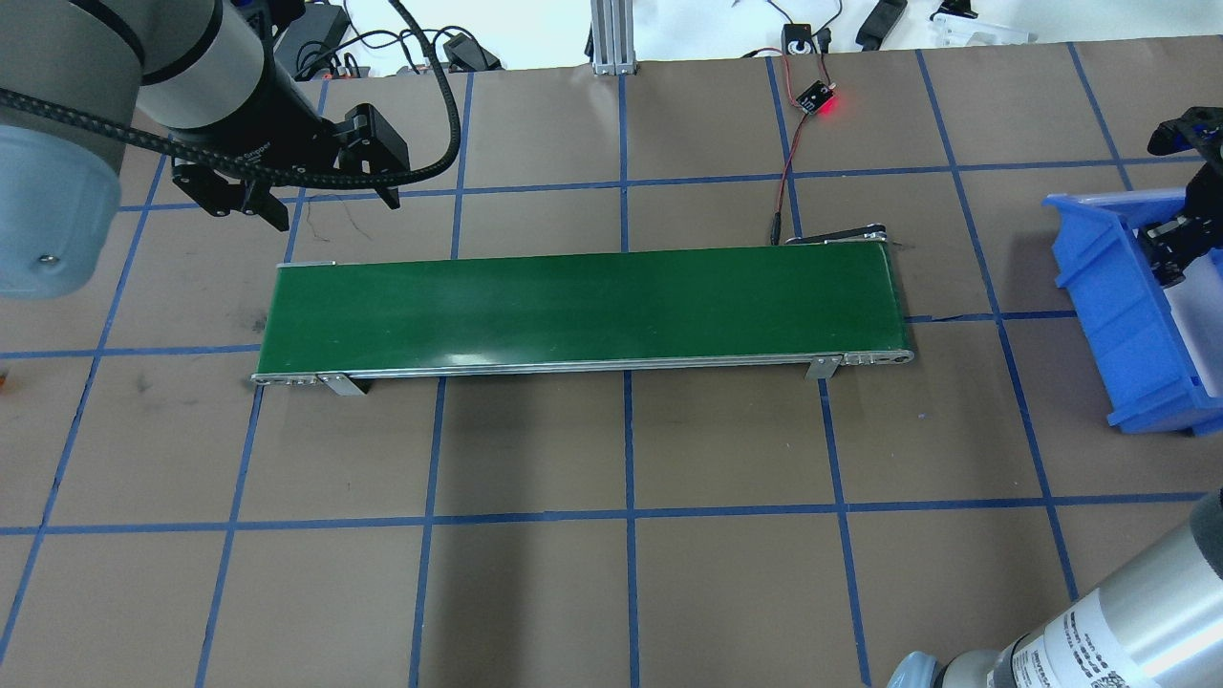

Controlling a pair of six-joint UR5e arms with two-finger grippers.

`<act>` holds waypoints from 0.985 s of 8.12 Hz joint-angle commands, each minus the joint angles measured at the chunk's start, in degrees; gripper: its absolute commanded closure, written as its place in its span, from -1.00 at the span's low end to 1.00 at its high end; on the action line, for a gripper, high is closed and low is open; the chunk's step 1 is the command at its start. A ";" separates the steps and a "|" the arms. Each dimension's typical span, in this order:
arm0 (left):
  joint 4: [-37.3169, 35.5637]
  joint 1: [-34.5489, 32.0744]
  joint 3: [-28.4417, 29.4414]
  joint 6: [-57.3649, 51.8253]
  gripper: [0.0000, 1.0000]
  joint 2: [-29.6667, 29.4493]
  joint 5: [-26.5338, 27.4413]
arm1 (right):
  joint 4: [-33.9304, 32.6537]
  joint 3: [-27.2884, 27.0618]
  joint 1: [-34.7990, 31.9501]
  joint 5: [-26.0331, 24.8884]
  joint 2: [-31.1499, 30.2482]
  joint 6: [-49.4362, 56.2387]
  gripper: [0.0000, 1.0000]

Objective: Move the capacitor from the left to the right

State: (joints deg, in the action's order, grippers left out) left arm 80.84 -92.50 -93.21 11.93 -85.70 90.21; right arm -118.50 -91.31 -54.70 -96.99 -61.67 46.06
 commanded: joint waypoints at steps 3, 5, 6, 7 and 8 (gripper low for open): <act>-0.07 -0.04 -0.13 0.02 -1.00 -0.17 -0.12 | 6.87 -0.01 -0.58 -3.12 -11.77 -0.35 -1.00; -0.07 -0.04 -0.31 0.28 -1.00 -0.25 0.05 | 8.98 -0.01 -7.04 -3.12 -19.86 -9.85 -1.00; -0.07 -0.04 -0.31 0.37 -1.00 -0.34 0.06 | 11.95 -0.01 -11.44 -2.95 -22.25 -16.81 -1.00; -0.07 -0.04 -0.39 0.54 -1.00 -0.52 0.06 | 12.59 -0.01 -16.26 -2.42 -23.40 -20.27 -1.00; -0.07 -0.04 -0.40 0.72 -1.00 -0.52 0.06 | 13.38 -0.01 -20.23 1.32 -23.67 -24.57 -1.00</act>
State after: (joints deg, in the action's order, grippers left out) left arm 80.77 -92.55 -93.54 12.35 -86.10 90.25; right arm -107.05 -91.33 -67.18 -99.54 -83.40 29.72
